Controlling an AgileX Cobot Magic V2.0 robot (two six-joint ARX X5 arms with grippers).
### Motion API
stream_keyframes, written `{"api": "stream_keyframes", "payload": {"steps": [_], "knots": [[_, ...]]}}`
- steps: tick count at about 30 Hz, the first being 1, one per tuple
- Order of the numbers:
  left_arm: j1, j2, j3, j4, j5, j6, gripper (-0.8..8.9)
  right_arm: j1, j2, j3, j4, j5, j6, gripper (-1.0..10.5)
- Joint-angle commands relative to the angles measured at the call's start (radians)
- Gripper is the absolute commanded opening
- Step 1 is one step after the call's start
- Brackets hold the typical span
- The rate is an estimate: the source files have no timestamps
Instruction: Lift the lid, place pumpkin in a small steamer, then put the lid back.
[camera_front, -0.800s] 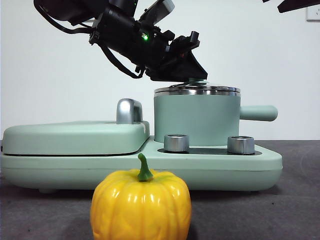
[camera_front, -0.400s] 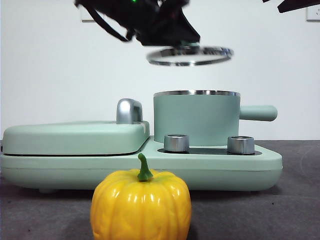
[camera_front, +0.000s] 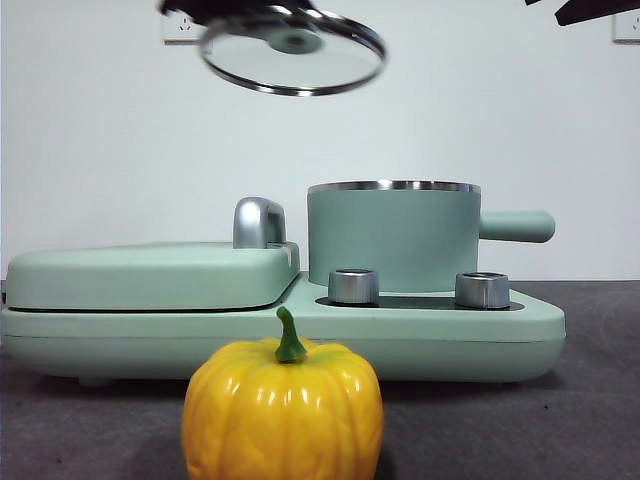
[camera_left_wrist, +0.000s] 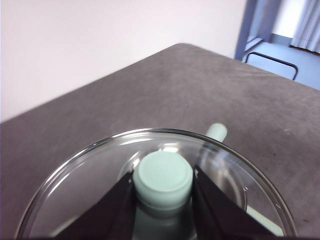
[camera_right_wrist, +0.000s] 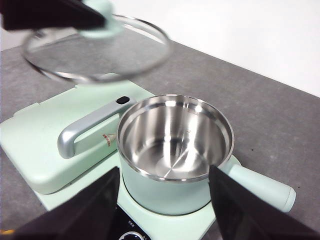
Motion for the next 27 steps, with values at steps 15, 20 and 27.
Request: {"api": "stream_keyframes", "payload": {"steps": [15, 20, 27], "knots": [[0.087, -0.238, -0.072, -0.377, -0.127, 0.000, 0.10, 0.134, 0.048, 0.018, -0.008, -0.007, 0.002, 2.8], [0.089, -0.330, -0.188, -0.380, -0.158, -0.013, 0.10, 0.201, 0.072, 0.018, -0.037, -0.006, -0.035, 2.8], [0.118, -0.491, -0.282, -0.392, -0.188, -0.048, 0.10, 0.326, 0.122, 0.018, -0.090, -0.004, -0.107, 2.8]]}}
